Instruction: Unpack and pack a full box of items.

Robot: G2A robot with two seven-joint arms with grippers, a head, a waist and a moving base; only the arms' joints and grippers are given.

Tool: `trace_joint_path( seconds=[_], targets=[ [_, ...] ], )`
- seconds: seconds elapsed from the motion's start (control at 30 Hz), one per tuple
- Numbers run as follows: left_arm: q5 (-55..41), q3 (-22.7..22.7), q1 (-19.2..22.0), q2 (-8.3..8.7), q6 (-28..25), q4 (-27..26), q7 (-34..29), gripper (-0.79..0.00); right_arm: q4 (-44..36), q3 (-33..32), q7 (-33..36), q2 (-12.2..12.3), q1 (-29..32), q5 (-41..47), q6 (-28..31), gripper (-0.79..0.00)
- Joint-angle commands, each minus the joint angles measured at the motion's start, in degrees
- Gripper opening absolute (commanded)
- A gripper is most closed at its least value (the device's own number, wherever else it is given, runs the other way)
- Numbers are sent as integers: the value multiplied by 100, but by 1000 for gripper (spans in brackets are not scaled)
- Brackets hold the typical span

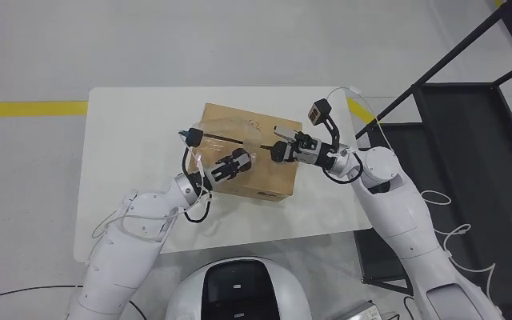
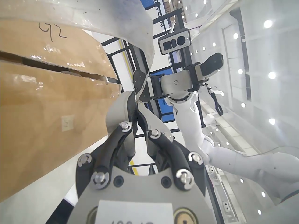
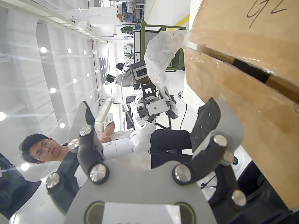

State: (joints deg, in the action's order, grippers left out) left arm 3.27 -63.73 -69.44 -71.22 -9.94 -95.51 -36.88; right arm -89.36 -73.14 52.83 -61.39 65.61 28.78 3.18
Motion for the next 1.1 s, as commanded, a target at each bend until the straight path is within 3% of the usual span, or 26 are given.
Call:
trace_joint_path(
  seconds=[0.0, 0.03, 0.07, 0.13, 0.3, 0.53, 0.57, 0.7, 0.8, 0.97, 1.07],
  targets=[
    [1, 0, 0, 0, 0, 0, 0, -640, 0, 0, 0, 0, 0, 0, 0, 0],
    [1, 0, 0, 0, 0, 0, 0, -646, 0, 0, 0, 0, 0, 0, 0, 0],
    [1, 0, 0, 0, 0, 0, 0, -785, 5, -2, -43, 0, 10, -23, 1, 0],
    [21, 10, -27, 0, -1, -19, 47, -785, -4, -9, -395, 4, 42, -408, 114, 0],
    [54, 61, -56, 8, -13, -44, -40, -785, 98, -35, -626, -22, 14, -314, 337, 0],
    [128, 85, -79, 17, 9, -18, -5, -785, 251, -50, -769, -22, -126, -538, 83, 0],
    [132, 96, -75, 17, 19, -16, -6, -619, 236, -66, -750, -10, -141, -675, 35, 0],
    [81, 279, 59, -21, -128, 25, 10, -419, 86, -166, -346, 60, -138, -1158, -18, 0],
    [86, 198, 105, -5, -224, -98, -39, -188, -77, -226, 601, 150, -103, -1459, -140, 0],
    [263, -523, -392, 163, -241, -625, -271, 0, -449, -310, 1069, 231, -36, -1894, 52, 0],
    [333, -1167, -874, 277, -134, -998, -290, 0, -677, -178, 789, 229, 17, -2278, 128, 0]
  ],
)
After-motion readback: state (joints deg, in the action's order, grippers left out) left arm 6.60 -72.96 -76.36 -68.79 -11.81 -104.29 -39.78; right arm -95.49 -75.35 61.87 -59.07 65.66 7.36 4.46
